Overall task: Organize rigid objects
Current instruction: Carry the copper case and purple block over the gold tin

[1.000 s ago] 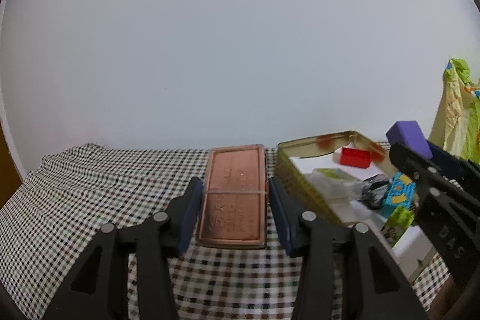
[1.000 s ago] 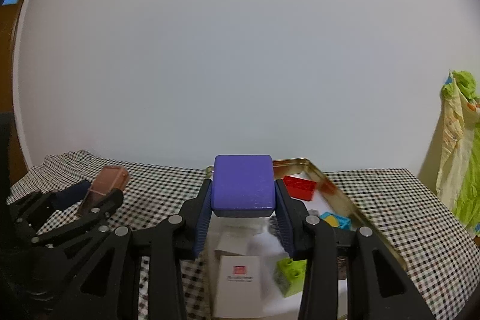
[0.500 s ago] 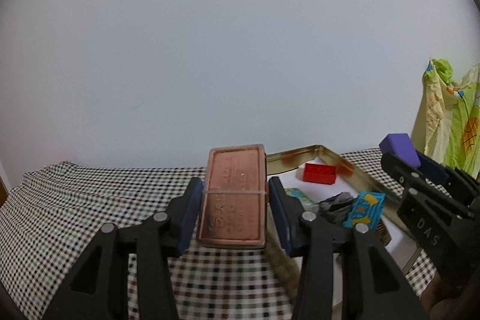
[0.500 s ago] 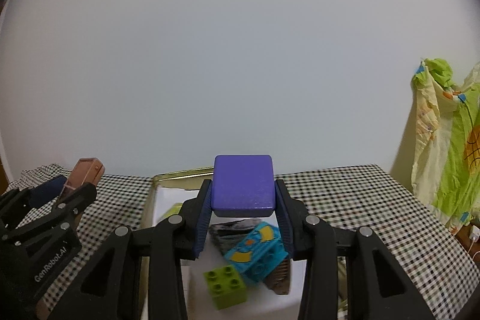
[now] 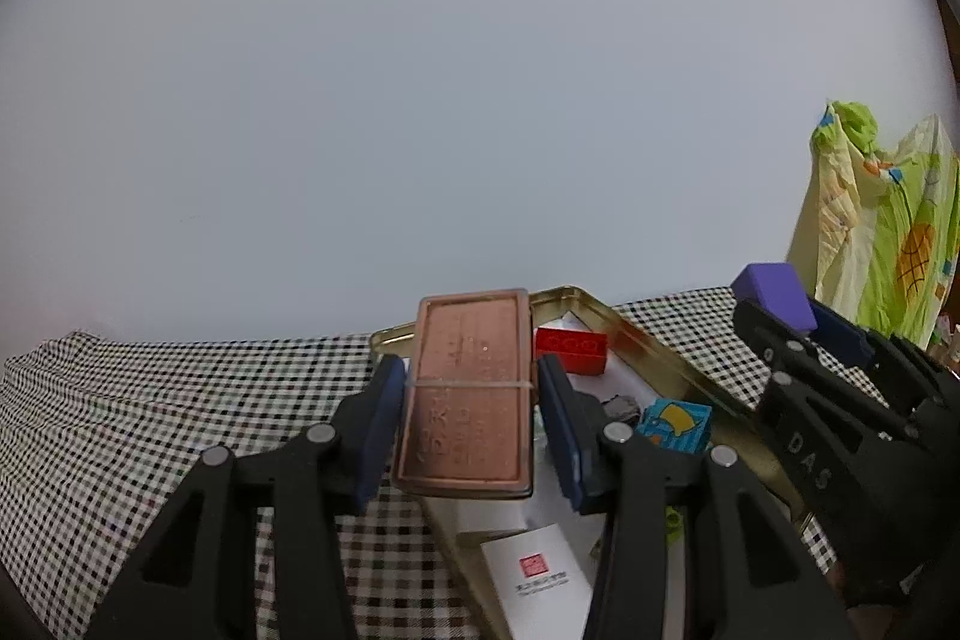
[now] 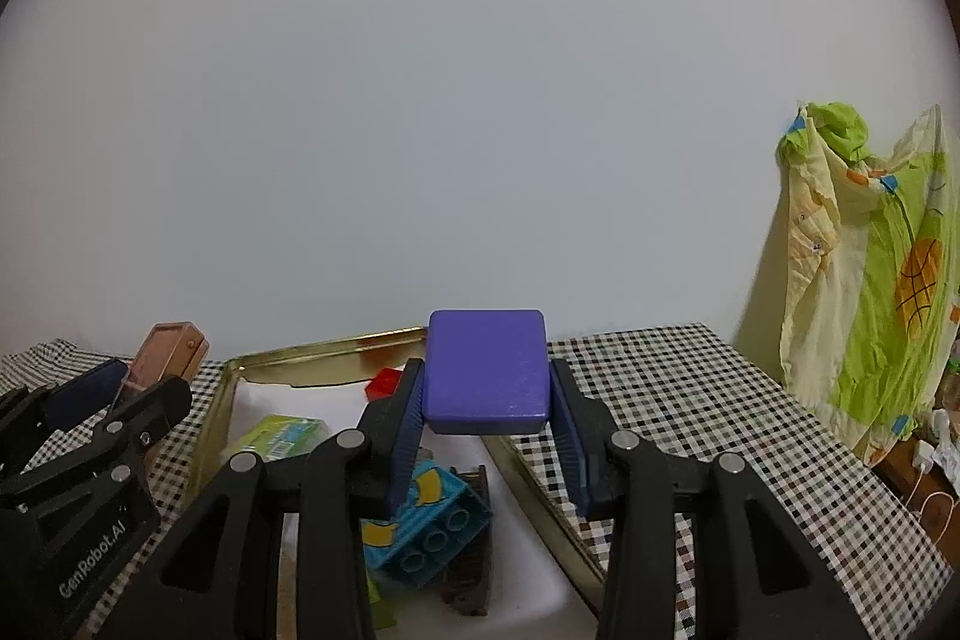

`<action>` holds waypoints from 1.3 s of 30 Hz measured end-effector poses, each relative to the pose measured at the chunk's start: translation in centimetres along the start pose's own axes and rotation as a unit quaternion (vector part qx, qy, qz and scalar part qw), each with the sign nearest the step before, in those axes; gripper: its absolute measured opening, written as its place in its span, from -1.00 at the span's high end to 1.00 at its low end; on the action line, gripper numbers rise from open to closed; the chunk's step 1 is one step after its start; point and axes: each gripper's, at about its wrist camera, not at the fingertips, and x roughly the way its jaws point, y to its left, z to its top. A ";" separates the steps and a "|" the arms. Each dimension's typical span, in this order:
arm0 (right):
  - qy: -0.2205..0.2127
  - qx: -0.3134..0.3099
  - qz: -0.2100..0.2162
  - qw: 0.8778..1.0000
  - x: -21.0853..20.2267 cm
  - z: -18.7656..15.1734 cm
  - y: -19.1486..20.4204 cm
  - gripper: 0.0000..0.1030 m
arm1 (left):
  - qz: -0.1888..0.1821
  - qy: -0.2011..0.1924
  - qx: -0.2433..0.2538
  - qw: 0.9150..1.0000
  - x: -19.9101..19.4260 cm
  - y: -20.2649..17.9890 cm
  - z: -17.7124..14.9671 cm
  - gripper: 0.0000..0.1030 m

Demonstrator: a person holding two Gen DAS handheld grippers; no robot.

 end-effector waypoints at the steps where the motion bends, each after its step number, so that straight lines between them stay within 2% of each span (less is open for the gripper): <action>1: 0.001 -0.002 -0.004 1.000 0.2 0.0 0.1 0.17 | -0.001 0.001 0.002 1.000 0.1 -0.2 0.1 0.14; 7: 0.023 0.002 -0.003 1.000 1.9 -0.1 -0.8 0.17 | -0.005 0.017 -0.002 1.000 1.3 -0.4 0.4 0.14; 25: 0.088 0.011 0.020 0.996 4.9 -0.7 0.3 0.17 | -0.006 0.066 -0.013 0.998 4.3 -1.1 0.4 0.14; 28: 0.100 0.008 0.024 0.995 5.5 -0.8 0.6 0.17 | -0.006 0.074 -0.015 0.997 4.1 -0.1 0.2 0.14; 39: 0.125 0.001 0.039 0.991 6.3 -1.3 1.4 0.17 | -0.005 0.100 -0.006 0.995 5.0 0.2 -0.8 0.14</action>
